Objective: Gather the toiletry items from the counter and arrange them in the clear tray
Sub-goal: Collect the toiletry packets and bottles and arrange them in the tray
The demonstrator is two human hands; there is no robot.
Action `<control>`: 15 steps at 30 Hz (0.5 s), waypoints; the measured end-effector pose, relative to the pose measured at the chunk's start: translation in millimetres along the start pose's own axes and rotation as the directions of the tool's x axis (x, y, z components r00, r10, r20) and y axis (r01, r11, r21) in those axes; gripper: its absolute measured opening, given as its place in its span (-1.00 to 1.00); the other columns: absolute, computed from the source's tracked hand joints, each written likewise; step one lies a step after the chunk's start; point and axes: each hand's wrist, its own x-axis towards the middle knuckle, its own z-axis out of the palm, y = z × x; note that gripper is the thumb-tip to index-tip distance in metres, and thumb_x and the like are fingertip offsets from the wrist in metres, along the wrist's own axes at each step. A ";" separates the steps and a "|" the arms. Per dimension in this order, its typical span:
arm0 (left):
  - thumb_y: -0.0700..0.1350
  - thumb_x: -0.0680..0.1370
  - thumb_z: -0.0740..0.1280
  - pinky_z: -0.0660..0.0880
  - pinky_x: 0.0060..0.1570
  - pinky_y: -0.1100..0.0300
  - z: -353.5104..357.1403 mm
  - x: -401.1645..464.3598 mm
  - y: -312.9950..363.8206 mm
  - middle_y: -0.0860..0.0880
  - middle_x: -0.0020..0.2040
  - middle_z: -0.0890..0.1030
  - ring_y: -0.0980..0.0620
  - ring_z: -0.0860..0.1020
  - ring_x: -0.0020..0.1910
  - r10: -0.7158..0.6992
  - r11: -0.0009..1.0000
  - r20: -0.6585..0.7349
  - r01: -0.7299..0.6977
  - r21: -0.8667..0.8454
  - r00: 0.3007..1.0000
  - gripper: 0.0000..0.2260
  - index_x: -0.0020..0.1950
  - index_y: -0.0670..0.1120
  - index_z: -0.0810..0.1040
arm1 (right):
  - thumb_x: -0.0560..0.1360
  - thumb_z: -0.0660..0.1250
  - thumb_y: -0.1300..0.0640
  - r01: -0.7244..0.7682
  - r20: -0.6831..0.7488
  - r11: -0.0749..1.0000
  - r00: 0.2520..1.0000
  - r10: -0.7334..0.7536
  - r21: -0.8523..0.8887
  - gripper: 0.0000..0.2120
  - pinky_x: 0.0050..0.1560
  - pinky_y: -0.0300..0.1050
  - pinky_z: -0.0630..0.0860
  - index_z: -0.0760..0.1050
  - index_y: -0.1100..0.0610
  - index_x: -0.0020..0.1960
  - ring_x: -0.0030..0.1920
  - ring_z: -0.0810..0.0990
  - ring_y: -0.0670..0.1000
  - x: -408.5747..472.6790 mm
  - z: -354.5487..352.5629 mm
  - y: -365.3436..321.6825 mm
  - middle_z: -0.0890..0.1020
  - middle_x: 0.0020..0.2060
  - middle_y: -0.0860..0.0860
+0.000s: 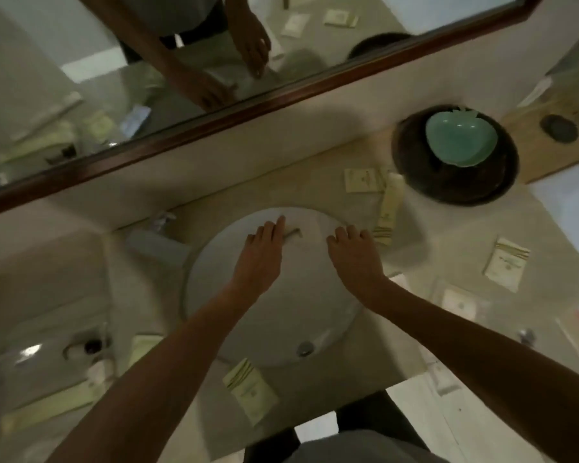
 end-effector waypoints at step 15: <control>-0.12 0.45 0.21 0.48 0.00 -0.01 6.6 -335.0 -301.8 -0.16 0.17 0.50 -0.16 0.52 0.02 -0.184 0.982 0.108 0.178 0.067 0.977 -0.52 0.38 -0.13 0.37 | 0.41 0.43 0.27 0.386 -0.145 0.888 0.922 -0.360 0.248 -0.77 -0.18 -0.10 0.38 0.54 0.05 0.02 -0.12 0.51 0.07 -28.6 -50.6 -352.8 0.58 -0.10 0.01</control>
